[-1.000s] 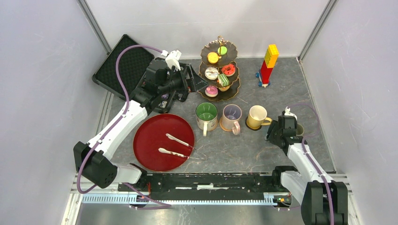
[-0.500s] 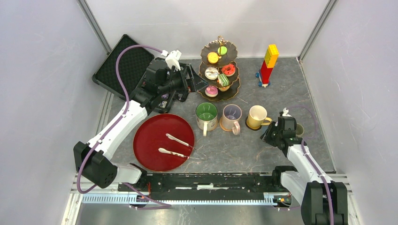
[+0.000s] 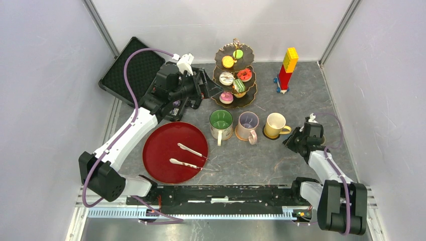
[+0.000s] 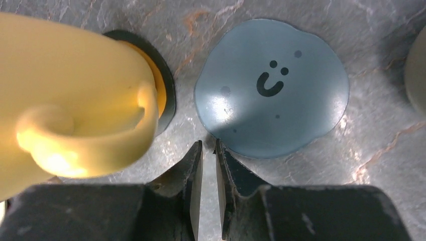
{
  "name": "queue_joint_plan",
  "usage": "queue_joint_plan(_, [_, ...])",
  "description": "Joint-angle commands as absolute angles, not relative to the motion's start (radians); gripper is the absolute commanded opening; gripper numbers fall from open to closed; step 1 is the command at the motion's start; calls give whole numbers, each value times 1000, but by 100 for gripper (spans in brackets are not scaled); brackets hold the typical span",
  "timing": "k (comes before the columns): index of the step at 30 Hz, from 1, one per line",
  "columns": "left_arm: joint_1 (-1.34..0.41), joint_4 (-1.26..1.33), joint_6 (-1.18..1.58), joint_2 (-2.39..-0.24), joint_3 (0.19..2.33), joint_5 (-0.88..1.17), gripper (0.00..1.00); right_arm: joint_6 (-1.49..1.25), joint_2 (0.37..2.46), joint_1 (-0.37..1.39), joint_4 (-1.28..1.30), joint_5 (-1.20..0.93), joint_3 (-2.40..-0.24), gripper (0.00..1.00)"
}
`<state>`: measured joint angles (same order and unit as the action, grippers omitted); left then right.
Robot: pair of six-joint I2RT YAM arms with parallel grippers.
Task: Serve the afternoon tea
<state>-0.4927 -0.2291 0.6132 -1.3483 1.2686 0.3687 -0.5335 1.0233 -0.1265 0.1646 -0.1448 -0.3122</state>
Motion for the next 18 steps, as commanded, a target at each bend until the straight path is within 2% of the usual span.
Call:
queue_joint_plan(1, [-488, -190, 635, -1346, 1270, 383, 100, -432, 1105, -147, 195, -72, -336, 22])
queue_joint_plan(6, [-488, -189, 639, -1350, 1270, 390, 100, -316, 1206, -166, 135, -56, -405, 24])
queue_joint_plan(9, [-488, -189, 638, -1353, 1269, 386, 100, -264, 1232, -167, 204, -30, -469, 32])
queue_joint_plan(13, [-488, -187, 642, -1358, 1270, 393, 100, -270, 1119, -166, 306, -58, -476, 44])
queue_joint_plan(18, [-488, -184, 647, -1357, 1269, 396, 100, -290, 995, -168, 386, 7, -438, 45])
